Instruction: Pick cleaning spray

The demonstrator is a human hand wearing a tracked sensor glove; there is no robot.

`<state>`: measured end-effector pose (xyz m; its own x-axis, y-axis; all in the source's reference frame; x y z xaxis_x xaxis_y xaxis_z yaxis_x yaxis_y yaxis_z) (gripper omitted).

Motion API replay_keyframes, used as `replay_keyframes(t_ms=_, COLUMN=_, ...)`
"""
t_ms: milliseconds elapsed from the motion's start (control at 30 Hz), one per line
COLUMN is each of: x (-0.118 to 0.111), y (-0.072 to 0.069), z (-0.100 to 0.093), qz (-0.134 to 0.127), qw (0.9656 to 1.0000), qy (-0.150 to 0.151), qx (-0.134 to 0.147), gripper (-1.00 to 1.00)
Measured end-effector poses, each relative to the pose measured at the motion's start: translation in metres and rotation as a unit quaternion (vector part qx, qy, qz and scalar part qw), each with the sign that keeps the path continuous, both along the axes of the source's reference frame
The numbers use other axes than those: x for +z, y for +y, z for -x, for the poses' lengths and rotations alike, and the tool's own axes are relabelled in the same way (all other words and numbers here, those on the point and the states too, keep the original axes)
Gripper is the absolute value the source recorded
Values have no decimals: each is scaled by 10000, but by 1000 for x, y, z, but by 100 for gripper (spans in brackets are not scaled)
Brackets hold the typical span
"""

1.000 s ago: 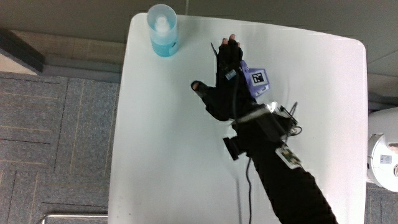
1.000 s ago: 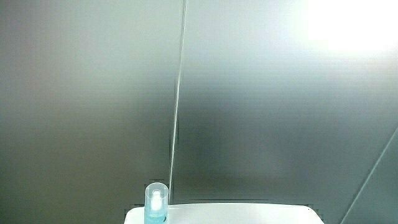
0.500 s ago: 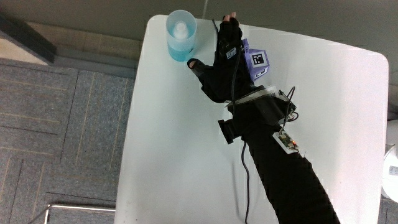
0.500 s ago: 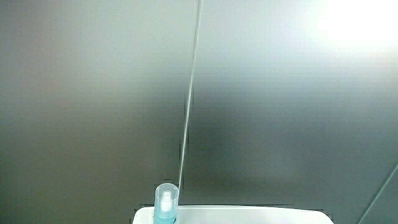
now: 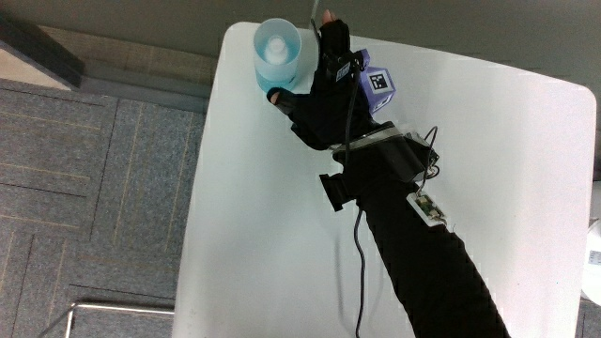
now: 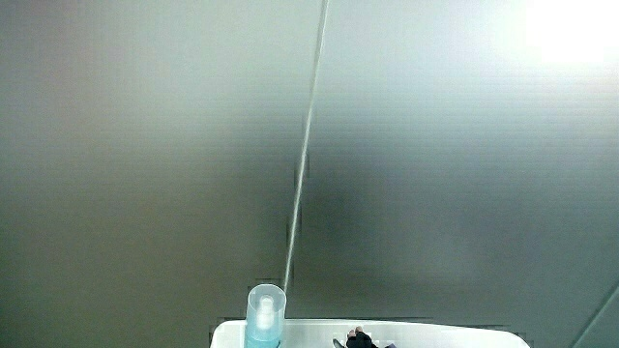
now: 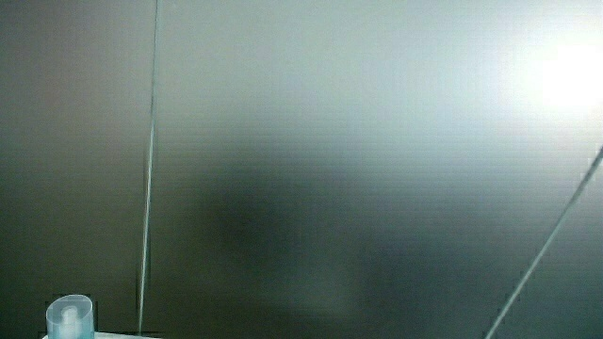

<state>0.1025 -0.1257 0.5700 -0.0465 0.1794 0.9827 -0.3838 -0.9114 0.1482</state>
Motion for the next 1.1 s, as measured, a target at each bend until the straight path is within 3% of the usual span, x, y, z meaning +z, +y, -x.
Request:
replay_keyframes(t_ms=67, x=-3, y=0, z=0, qz=-121, qw=9997, qy=213, qx=40, gripper=11)
replay_keyframes(t_ms=133, x=-8, y=1, z=0, qz=-127, qw=9998, qy=106, qx=78, gripper=22)
replay_keyframes(t_ms=333, x=-15, y=0, z=-1, qz=-237, qw=9989, qy=231, qx=322, gripper=56)
replay_keyframes(t_ms=600, x=-10, y=-1, z=-9, qz=-304, qw=9972, qy=218, qx=649, gripper=100)
replay_keyframes(t_ms=833, x=-13, y=6, z=-15, qz=-202, qw=9973, qy=14, qx=703, gripper=100)
replay_keyframes(t_ms=967, x=-7, y=8, z=-14, qz=-449, qw=9962, qy=-120, qx=731, gripper=100)
replay_keyframes(t_ms=1100, x=-14, y=13, z=-7, qz=-468, qw=9969, qy=-163, qx=611, gripper=100)
